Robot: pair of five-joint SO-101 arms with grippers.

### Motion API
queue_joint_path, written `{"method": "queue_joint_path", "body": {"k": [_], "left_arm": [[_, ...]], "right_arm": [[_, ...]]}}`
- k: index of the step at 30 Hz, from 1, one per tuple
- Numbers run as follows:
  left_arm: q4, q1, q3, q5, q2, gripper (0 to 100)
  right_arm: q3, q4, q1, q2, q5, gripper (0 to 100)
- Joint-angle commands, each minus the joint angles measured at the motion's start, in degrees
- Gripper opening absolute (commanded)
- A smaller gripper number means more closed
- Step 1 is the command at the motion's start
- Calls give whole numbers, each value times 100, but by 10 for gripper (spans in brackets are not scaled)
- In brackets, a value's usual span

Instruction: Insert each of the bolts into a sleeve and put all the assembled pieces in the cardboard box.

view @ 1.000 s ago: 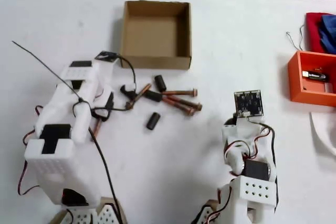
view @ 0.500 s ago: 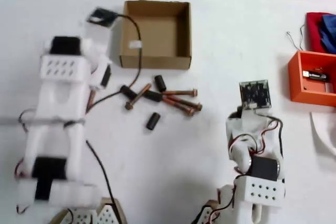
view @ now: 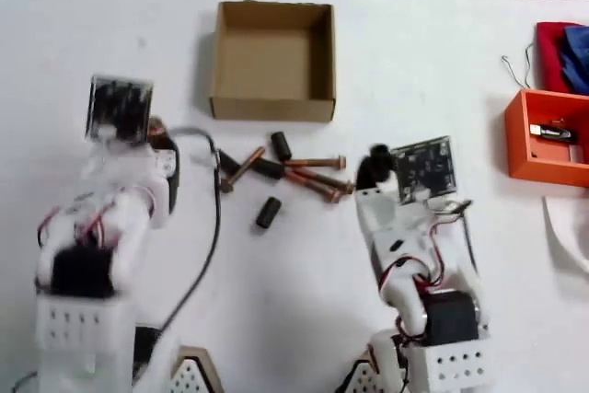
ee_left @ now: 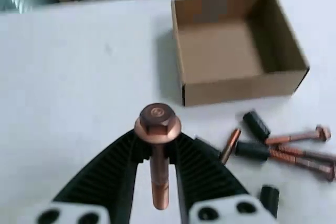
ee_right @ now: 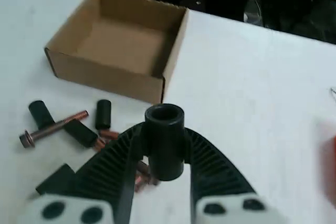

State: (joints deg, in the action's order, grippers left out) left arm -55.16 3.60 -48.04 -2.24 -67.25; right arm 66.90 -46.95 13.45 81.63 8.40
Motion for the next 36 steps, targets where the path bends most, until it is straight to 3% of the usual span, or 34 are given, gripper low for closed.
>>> {"method": "queue_joint_path", "body": {"k": [1, 6, 11, 17, 25, 29, 36], "left_arm": [[1178, -325, -242, 44, -633, 26], [1934, -800, 163, 264, 35, 26], [1978, -1600, 1886, 879, 1055, 26], [1811, -2585, 3477, 932, 1934, 26], [1213, -2884, 3618, 923, 2286, 26], [1213, -3024, 3591, 949, 2321, 26], [1222, -3024, 3582, 958, 2330, 27]], "right_arm": [[510, 1411, 470, 154, -79, 24], [1002, 2738, 1033, 163, -79, 24], [993, 3486, 1297, 145, -79, 24], [1037, 3459, 1086, 145, -79, 23], [1011, 3196, 734, 145, -132, 23], [1020, 3319, 884, 127, -1099, 23], [1002, 3688, 1464, -629, -949, 23]]}}
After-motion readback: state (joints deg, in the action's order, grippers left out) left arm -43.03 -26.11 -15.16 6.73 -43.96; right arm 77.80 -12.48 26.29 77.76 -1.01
